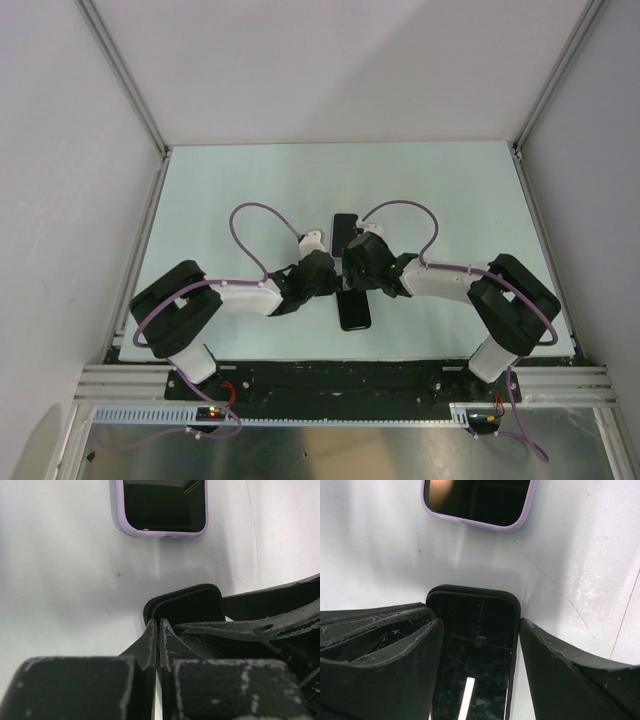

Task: Put the phone into the phone case

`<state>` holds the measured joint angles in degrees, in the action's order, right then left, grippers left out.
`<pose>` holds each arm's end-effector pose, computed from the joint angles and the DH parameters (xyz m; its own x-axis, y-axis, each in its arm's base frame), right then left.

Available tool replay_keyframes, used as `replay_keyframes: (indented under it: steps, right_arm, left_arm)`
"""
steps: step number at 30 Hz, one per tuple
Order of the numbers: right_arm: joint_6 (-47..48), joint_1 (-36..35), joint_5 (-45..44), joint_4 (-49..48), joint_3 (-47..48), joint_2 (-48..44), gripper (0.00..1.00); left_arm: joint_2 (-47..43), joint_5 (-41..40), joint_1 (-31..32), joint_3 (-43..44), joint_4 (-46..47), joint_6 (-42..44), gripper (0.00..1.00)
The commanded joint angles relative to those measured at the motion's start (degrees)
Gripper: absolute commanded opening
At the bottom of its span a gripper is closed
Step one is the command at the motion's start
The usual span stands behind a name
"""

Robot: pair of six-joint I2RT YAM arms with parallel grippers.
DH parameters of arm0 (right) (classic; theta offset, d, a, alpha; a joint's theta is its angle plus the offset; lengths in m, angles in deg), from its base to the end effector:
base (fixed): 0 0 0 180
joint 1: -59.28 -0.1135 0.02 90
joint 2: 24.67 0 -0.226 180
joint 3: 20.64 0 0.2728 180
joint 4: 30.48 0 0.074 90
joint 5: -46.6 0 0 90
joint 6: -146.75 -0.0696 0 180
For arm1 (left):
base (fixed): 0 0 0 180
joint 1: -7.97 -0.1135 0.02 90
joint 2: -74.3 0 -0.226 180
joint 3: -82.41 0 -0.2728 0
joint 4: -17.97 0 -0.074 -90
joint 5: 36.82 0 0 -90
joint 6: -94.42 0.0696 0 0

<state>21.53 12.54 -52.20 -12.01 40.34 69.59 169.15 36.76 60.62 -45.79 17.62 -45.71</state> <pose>0.2498 0.2500 0.0771 -0.8173 -0.0369 -0.5751 -0.2245 0.9394 0.2589 0.2224 -0.2589 0.0558 -0.7568 -0.2218 -0.6148 0.0890 0.8969 -0.4331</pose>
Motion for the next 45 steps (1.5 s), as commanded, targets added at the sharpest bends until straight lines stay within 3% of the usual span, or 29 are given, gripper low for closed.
replay_keyframes:
  steps: [1, 21, 32, 45]
  right_arm:
    - [-0.63, -1.10, 1.09, 2.27, -1.18, 5.33, 0.68]
    - [-1.89, -3.03, -2.63, 2.71, -0.77, 11.60, 0.73]
    - [-2.21, -4.95, -5.62, 4.95, -0.94, 13.50, 0.73]
    - [-3.65, -6.12, -10.47, 8.23, -2.68, 15.18, 0.72]
  left_arm:
    - [8.38, 10.17, 2.91, -3.30, -11.87, -1.49, 0.00]
    - [-6.42, 11.74, -1.12, 2.32, -17.54, -1.05, 0.02]
    - [-12.98, 7.84, -5.36, 1.67, -21.69, 0.65, 0.02]
    - [-12.41, 8.49, -6.05, 3.24, -22.21, 2.60, 0.01]
